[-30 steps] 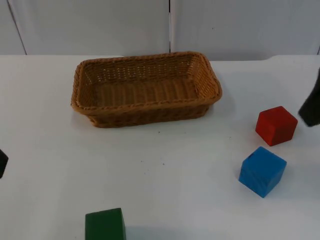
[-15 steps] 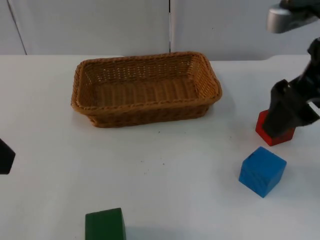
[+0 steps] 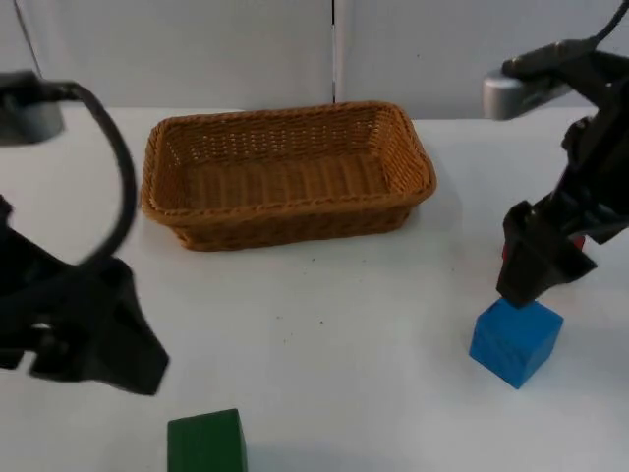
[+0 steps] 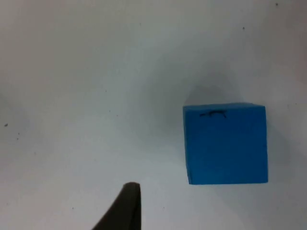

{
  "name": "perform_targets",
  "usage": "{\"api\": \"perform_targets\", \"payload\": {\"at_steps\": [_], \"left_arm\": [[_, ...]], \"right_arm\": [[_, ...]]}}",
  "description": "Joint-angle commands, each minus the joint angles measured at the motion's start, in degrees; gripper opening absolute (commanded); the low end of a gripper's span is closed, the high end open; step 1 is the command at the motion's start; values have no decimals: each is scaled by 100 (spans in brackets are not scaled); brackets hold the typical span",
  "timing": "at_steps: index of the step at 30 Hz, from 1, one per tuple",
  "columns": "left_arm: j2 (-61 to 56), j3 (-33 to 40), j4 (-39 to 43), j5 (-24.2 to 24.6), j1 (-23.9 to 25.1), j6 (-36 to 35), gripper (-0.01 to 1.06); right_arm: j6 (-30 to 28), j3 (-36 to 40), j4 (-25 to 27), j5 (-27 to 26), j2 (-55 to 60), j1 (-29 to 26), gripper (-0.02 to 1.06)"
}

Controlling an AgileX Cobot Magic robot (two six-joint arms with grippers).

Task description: Pick up one cube with each hand and place exactly two cubes into the same basket, leaving the remaining cube outside.

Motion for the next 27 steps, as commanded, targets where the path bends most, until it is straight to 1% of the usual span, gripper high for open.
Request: {"api": "perform_targets", "payload": {"at_steps": [1,2,4,7,8,12,14,19,23,24,25,27], "left_arm": [[392,-35,111,-398,-329,-250,105],[392,-35,111,-398,-329,-250,105],[650,-35,233,-638,-516,-442,105],[1052,-35,256,-906,-691,-589,105],[1052,-35,256,-906,-691,-589,105],[1481,-25,254,-1183,-727,-801,105],[1578,-25,241,-1222,-727,-830,105],[1888,-25,-39,-1370,-739,-867,105],[2029,-25,-45,-1563,-1039,-1150,105],[2029,-25,-45,-1563,-1039,-1150,105],[2088,-25,-45,-1771,-1238,-1311,105],[2190,-25,15,-2078,-1421,-1607,105]], "right_arm": [[-247,-33,-25,-50,112,158,105],[-247,-33,-25,-50,112,158,105],[-386,-33,-10,-149,164,208,105],[-386,-33,-23,-303,178,260,105],[-386,-33,-23,-303,178,260,105],[-386,-33,-23,-418,219,260,105],[-386,-33,-23,-429,246,260,105],[-386,-33,-23,-506,471,260,105],[-386,-33,-23,-608,620,260,105],[-386,-33,-23,-608,620,260,105],[-386,-33,-23,-664,671,260,105],[-386,-33,-23,-724,709,260,105]]}}
